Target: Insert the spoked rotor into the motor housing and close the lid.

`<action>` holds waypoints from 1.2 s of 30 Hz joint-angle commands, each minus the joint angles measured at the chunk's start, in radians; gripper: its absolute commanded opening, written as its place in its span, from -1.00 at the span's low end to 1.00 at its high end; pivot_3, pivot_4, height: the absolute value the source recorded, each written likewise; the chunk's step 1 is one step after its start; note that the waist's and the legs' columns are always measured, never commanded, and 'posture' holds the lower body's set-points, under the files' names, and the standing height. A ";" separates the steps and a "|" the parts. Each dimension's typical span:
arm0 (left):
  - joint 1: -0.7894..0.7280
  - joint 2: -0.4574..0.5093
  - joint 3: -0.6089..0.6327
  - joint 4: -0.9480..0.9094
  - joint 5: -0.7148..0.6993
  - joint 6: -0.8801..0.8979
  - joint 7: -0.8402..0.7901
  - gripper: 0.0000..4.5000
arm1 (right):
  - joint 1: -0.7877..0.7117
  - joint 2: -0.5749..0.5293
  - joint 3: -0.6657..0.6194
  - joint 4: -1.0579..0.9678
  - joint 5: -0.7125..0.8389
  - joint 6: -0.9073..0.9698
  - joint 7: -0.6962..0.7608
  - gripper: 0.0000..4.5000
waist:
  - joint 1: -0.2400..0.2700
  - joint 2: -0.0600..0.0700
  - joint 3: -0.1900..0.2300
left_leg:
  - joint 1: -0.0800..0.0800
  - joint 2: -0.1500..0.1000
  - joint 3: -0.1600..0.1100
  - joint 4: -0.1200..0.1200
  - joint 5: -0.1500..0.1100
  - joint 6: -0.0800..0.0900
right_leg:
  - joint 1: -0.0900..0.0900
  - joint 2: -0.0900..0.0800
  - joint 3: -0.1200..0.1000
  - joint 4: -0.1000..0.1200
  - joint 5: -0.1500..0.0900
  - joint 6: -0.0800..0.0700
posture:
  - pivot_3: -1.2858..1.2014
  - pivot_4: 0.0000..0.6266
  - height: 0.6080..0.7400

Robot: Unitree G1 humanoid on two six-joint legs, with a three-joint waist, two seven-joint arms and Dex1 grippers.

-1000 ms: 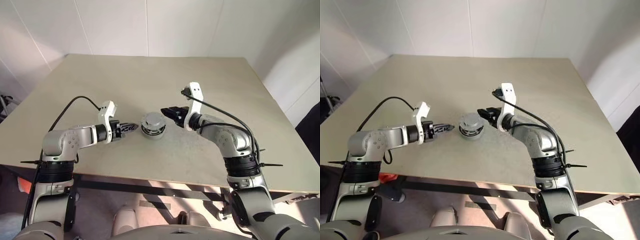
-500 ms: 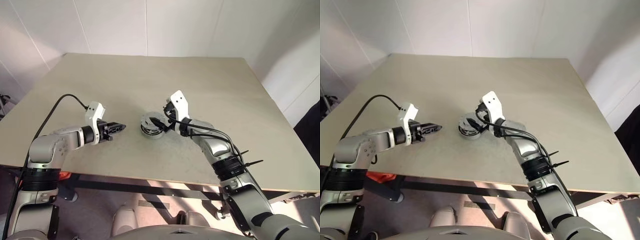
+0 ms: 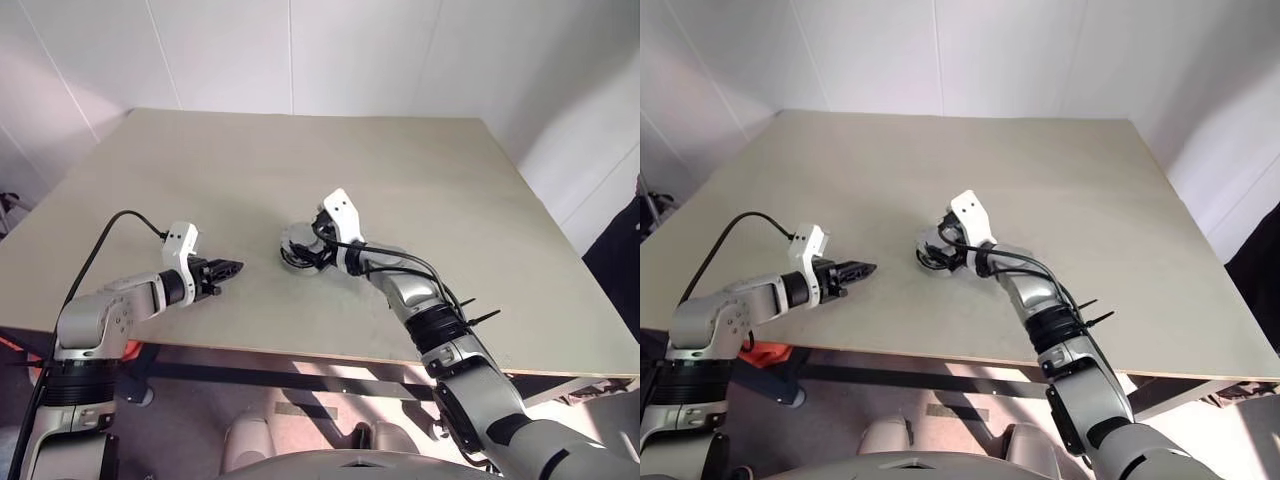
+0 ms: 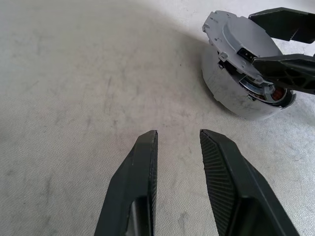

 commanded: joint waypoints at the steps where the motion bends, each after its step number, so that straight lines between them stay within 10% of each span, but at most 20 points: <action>1: -0.016 0.004 0.024 -0.026 -0.011 -0.002 0.010 -0.36 | -0.026 0.010 -0.019 -0.016 -0.009 -0.010 -0.002 0.98 | 0.000 0.000 0.000 | 0.000 0.000 0.000 0.000 0.000 0.000 | 0.000 0.000 0.000 0.000 0.000 0.000 | 0.03 -1.00 1.00; 5: -0.024 0.004 0.017 -0.020 -0.010 0.000 0.015 -0.36 | -0.024 0.015 -0.028 0.000 -0.014 -0.006 -0.015 0.98 | 0.000 0.000 0.000 | 0.000 0.000 0.000 0.000 0.000 0.001 | 0.000 0.000 0.000 0.000 0.000 0.000 | 0.03 -1.00 1.00; 11: -0.035 -0.002 -0.003 -0.005 0.003 -0.003 0.020 -0.36 | -0.019 0.011 -0.056 -0.044 0.009 0.009 -0.013 0.40 | 0.001 0.000 0.000 | -0.001 0.000 0.000 0.000 -0.001 0.001 | 0.000 0.000 0.000 -0.001 0.000 0.000 | 0.03 -1.00 1.00; 36: -0.041 -0.017 -0.017 0.013 0.011 -0.007 0.027 -0.36 | 0.051 -0.065 -0.024 -0.160 0.013 0.050 0.137 0.40 | 0.004 0.000 0.001 | -0.001 0.000 0.000 0.001 -0.001 0.002 | 0.000 0.000 0.000 -0.001 0.000 0.000 | 0.03 -1.00 1.00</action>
